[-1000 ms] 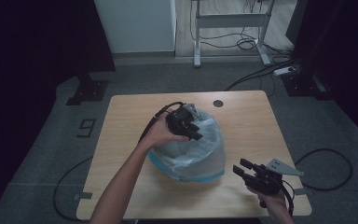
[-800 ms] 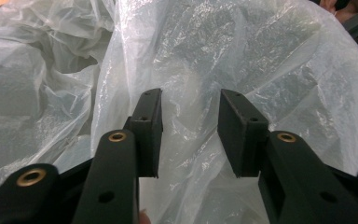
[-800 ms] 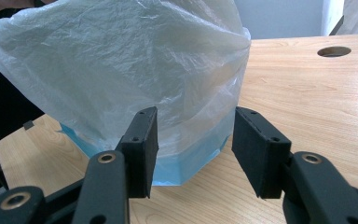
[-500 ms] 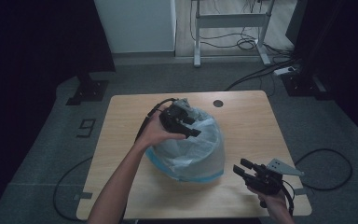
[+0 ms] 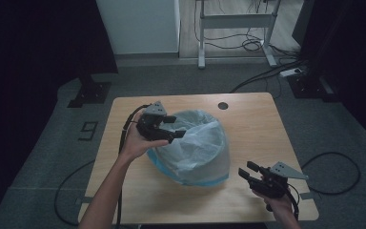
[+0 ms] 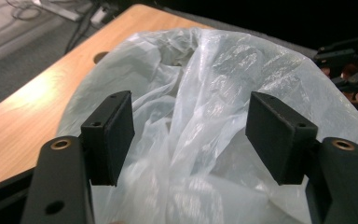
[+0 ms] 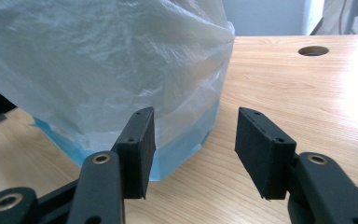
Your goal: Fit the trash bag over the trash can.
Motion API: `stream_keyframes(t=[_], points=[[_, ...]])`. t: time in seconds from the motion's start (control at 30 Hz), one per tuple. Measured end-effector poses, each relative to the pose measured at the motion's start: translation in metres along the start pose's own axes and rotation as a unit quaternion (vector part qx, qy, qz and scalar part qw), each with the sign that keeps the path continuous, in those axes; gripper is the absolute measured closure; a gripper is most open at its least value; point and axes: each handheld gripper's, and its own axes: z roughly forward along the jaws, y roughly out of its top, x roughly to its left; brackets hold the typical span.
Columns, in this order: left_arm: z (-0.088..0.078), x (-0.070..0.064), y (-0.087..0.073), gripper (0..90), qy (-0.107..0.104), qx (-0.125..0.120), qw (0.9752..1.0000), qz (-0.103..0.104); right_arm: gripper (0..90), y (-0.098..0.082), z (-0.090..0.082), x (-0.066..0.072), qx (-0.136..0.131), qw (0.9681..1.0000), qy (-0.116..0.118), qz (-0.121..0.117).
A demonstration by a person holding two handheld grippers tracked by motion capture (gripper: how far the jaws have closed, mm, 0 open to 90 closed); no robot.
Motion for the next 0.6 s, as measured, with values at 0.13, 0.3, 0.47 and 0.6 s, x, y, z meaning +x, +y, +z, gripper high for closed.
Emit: stream_keyframes(t=[0.13,0.3,0.47,0.6], points=[[-0.01,0.0,-0.007,32.4,0.01,-0.018,0.9998,-0.006,45.1,-0.001,0.001,0.0,0.005,0.9999,-0.014,-0.009],[-0.024,-0.005,-0.018,32.3,0.02,-0.04,0.9989,-0.009,42.8,-0.001,0.0,-0.002,0.009,0.9996,-0.026,-0.011],[-0.034,-0.009,-0.03,32.3,0.037,-0.057,0.9976,-0.017,41.8,-0.001,-0.001,-0.003,0.013,0.9992,-0.036,-0.016],[-0.043,-0.012,-0.041,32.2,0.042,-0.074,0.9961,-0.026,41.6,-0.002,-0.001,-0.005,0.017,0.9988,-0.042,-0.019]])
